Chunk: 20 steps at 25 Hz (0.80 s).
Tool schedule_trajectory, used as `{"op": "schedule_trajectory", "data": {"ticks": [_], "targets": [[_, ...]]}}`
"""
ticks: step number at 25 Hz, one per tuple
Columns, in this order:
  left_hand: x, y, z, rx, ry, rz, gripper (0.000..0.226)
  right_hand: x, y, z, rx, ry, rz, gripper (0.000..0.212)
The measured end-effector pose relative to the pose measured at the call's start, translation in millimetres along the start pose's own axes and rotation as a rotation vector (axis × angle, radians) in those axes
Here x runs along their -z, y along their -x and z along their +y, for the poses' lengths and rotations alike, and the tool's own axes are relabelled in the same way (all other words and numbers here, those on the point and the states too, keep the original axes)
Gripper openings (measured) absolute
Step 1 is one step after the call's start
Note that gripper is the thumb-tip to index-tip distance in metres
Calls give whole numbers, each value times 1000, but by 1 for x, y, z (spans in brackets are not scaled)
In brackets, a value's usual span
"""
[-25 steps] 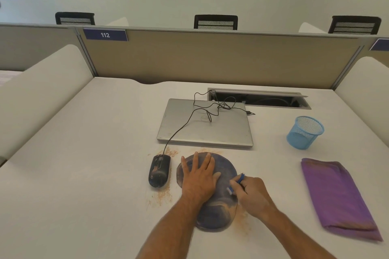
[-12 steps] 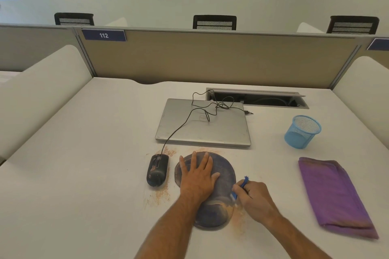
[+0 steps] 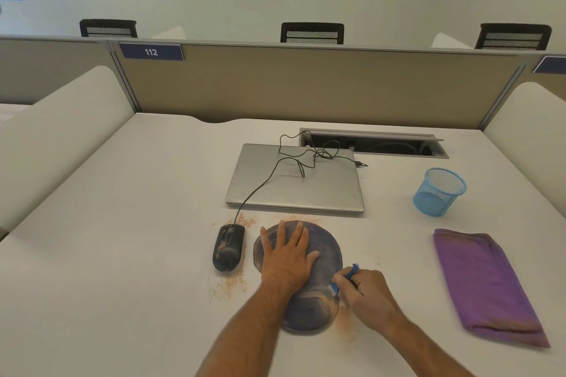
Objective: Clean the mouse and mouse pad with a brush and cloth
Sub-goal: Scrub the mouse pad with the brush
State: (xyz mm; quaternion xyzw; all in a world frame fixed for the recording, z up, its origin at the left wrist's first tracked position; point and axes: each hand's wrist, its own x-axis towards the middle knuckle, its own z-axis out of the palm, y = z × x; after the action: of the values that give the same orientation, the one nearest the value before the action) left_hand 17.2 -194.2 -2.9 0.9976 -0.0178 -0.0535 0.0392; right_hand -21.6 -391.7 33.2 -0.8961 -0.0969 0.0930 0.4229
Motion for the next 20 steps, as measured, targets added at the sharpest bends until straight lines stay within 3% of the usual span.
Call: {"op": "schedule_trajectory", "data": {"ticks": [3,5,8,12,15,20], "targets": [[-1,-1,1,3,-2,-5,69,-2,1,-4,-4,12,-38,42],[-1,-1,0,3,-4,-4,69,-2,0,-4,0,-22,9,43],[-1,-1,0,4,4,1,69,-6,3,-6,9,29,-54,44],[-1,-1,0,1,2,7,68,-7,3,-1,19,-32,37,53],[-3,-1,-1,-3,5,16,69,-10,6,-1,36,28,-85,44],[-5,-1,-1,-11,-6,24,68,3,-13,-15,54,-41,-68,34]]}}
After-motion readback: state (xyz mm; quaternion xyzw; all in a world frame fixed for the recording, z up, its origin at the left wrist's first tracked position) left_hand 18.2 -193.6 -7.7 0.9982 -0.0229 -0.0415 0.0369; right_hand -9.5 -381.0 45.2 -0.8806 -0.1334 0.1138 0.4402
